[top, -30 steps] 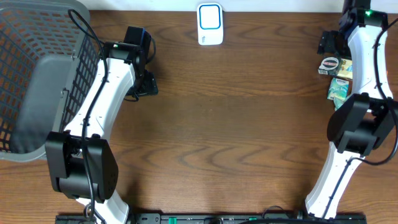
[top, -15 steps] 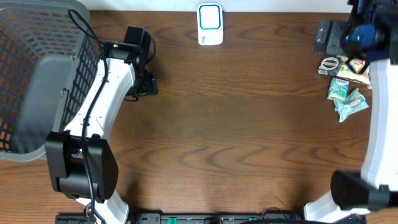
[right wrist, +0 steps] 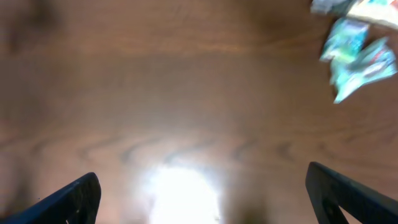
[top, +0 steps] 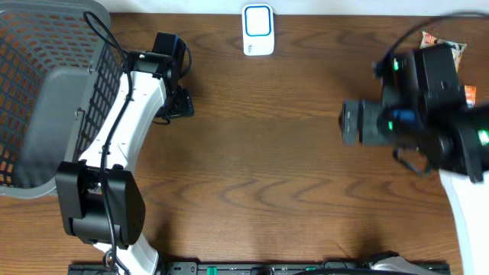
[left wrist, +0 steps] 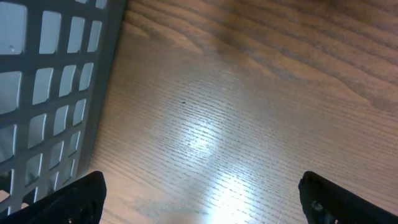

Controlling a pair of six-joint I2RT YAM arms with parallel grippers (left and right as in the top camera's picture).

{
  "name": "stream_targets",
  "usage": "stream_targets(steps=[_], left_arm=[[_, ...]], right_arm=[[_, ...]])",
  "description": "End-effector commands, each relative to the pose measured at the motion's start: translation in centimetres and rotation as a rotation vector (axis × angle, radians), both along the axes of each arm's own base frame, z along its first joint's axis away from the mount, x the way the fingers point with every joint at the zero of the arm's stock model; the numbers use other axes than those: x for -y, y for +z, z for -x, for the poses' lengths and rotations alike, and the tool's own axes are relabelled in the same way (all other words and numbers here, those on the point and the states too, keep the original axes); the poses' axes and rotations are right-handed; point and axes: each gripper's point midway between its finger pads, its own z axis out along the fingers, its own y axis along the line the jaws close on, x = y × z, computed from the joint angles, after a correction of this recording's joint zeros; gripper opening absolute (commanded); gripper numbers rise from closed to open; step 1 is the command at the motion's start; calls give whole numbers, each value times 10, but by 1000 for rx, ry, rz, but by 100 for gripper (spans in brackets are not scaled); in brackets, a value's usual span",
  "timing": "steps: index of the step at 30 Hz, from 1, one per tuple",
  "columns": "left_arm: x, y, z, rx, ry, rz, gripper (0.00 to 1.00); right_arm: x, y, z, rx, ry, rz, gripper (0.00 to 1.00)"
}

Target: Scan the item barcode

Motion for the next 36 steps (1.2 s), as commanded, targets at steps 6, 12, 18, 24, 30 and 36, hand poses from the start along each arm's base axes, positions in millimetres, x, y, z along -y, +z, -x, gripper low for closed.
stream_targets(steps=[6,12,18,24,30,36], left_arm=[[-4,3,2,5,15,-11,98],[-4,3,2,5,15,-11,98],[-4,3,2,5,15,-11,98],[-4,3,2,5,15,-11,98],[-4,3,2,5,15,-11,98],[-4,3,2,5,15,-11,98]], right_arm=[[-11,-1,37,-78,23,-79,99],[-11,-2,37,-81,23,-78,99],[-11,-2,37,-81,23,-78,99],[-11,-2,37,-81,23,-78,99],[-11,-2,37,-81,41,-67,99],[-5,-2,39,-76,30,-41,99]])
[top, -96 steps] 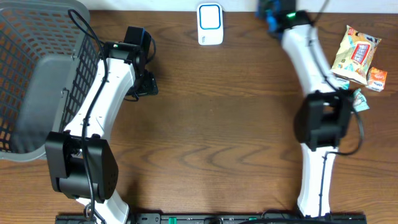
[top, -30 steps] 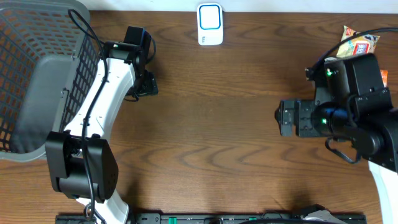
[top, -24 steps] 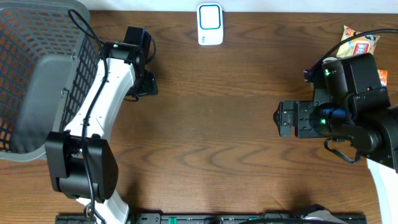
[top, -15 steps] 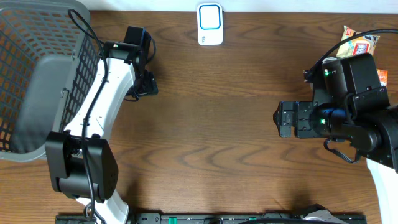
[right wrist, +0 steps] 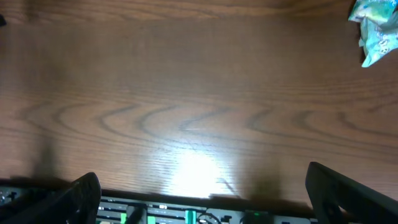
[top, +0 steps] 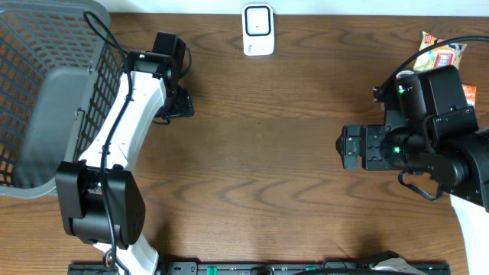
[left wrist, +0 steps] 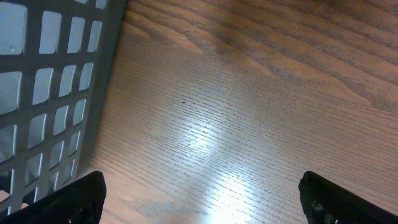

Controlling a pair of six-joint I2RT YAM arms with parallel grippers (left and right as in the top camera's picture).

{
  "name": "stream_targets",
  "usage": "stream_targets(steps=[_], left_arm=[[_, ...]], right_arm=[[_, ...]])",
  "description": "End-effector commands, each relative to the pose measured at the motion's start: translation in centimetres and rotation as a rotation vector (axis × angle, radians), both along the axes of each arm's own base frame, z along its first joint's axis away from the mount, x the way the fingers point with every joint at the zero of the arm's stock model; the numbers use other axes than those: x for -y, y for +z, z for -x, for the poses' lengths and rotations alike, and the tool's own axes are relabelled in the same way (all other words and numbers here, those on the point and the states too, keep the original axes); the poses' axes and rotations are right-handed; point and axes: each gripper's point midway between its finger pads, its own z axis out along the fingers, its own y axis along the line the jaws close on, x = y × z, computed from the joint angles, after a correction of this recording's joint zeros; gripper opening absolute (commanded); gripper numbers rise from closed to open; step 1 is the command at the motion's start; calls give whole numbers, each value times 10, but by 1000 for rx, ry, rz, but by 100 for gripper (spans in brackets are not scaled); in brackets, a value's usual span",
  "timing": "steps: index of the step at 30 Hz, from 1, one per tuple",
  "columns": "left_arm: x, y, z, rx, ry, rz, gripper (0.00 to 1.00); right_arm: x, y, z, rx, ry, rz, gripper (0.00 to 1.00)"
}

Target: Scan the item barcode

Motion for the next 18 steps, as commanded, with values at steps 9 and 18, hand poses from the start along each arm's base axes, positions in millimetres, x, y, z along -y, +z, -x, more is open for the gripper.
stream_targets(steps=[9,18], left_arm=[[-4,3,2,5,15,-11,98],[-4,3,2,5,15,-11,98]], right_arm=[[6,6,10,65,3,6,99],[21,-29,23,190,-48,-31,99]])
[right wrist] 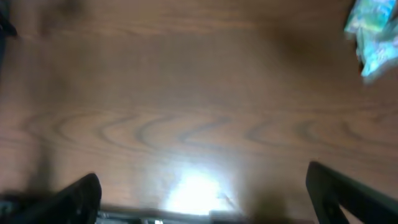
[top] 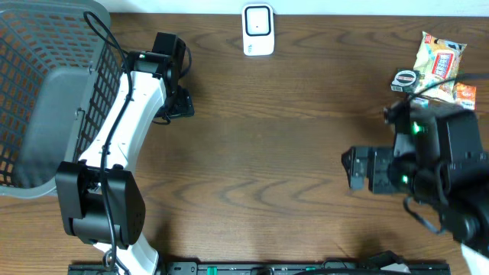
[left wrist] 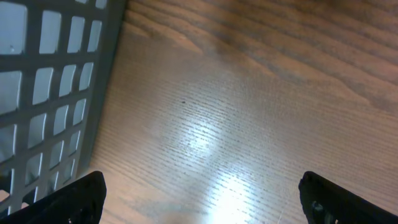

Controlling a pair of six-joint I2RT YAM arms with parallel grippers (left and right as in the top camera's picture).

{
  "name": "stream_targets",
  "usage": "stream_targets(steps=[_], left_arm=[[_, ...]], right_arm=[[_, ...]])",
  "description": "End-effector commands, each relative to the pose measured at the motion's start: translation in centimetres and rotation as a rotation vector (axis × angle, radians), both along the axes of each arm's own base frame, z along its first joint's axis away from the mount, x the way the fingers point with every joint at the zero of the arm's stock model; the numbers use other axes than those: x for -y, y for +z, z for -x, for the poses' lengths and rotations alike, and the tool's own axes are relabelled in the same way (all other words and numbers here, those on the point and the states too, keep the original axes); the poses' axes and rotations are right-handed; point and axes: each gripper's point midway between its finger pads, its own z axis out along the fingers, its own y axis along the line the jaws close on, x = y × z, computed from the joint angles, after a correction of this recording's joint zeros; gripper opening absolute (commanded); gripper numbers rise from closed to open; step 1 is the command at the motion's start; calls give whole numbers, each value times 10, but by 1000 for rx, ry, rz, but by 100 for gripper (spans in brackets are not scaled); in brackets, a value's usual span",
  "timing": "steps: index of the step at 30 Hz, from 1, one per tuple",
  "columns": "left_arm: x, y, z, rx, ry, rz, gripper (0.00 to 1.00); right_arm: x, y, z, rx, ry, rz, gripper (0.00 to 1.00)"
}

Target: Scan the item barcode

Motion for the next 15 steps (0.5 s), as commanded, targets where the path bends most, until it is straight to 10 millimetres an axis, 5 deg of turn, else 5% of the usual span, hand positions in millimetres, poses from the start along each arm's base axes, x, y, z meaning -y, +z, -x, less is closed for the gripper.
stream_targets(steps=[1,15], left_arm=[[-4,3,2,5,15,-11,98],[-4,3,2,5,15,-11,98]], right_arm=[[15,-24,6,54,-51,-1,99],[31,-99,4,333,-134,-86,99]])
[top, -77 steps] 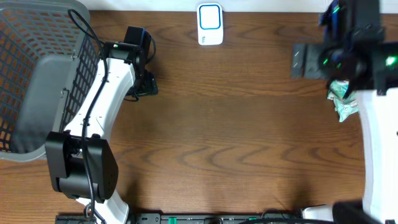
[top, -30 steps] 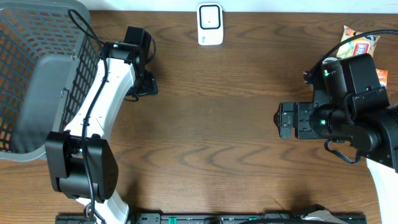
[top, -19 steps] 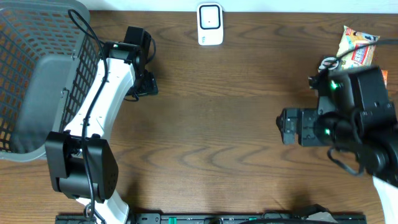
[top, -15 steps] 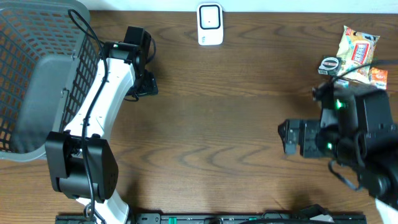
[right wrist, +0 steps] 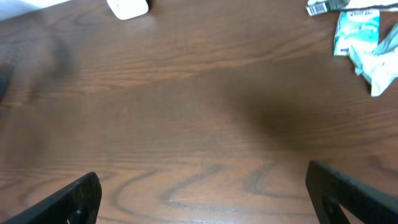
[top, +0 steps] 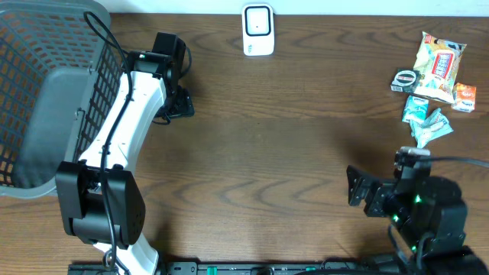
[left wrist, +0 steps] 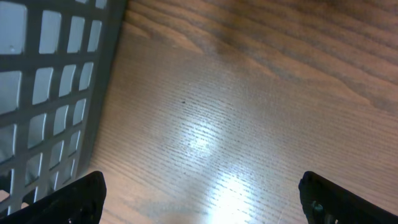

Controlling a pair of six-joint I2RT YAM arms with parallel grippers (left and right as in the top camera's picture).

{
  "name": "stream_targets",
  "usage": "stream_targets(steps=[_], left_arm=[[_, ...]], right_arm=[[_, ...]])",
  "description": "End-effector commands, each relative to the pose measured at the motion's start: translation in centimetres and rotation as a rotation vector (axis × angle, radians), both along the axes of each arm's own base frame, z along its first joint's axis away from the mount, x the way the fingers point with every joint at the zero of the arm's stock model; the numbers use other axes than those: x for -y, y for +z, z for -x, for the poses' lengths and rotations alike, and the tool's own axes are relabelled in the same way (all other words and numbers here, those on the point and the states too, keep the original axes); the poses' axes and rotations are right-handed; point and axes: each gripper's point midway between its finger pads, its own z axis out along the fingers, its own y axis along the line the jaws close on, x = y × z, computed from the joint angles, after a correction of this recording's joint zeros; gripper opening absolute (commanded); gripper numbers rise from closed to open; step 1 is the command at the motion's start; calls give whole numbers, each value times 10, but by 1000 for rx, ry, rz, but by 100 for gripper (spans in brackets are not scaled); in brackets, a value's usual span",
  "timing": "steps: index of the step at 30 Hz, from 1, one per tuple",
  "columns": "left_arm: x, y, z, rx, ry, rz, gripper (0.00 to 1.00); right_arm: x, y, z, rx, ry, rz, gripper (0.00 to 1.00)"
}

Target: Scan the item barcode

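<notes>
The white barcode scanner point(top: 258, 30) stands at the table's far edge, and its corner shows in the right wrist view as well point(right wrist: 127, 7). The items lie at the far right: a snack bag point(top: 438, 57), a small round item point(top: 403, 79), teal packets point(top: 424, 118) point(right wrist: 367, 43) and an orange packet point(top: 462, 98). My right gripper point(top: 353, 187) point(right wrist: 205, 205) is open and empty near the front right, well short of the items. My left gripper point(top: 182, 103) point(left wrist: 202, 199) is open and empty over bare wood beside the basket.
A grey mesh basket point(top: 46, 92) point(left wrist: 50, 81) fills the left side, close to the left fingers point(left wrist: 68, 199). A dark rail point(top: 252, 267) runs along the front edge of the wooden table point(top: 267, 153).
My right arm has drawn back toward the front right corner, uncovering the teal packets. Its jaws remain open and empty. The left arm has not moved.
My right arm stood over the items at the right, open. At each later moment it was nearer the front edge, showing more of the items, and now it is at the front right corner. Nothing was taken hold of. The left arm stayed beside the basket.
</notes>
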Motion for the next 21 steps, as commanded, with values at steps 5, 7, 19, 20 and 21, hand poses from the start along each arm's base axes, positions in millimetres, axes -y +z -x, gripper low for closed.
stream_targets(steps=[5,7,19,20,21], left_arm=[[-4,3,2,6,15,-11,98],[-4,3,2,6,15,-11,98],[-4,3,2,6,15,-11,98],[-4,3,2,6,15,-11,98],[-4,3,2,6,15,-11,98]], right_arm=[[-5,-37,-9,104,25,-26,99],[-7,-43,-16,146,30,-35,99],[-24,-44,-32,421,150,-24,99],[-24,-43,-32,434,146,-24,99],[-23,-42,-32,444,145,-24,99]])
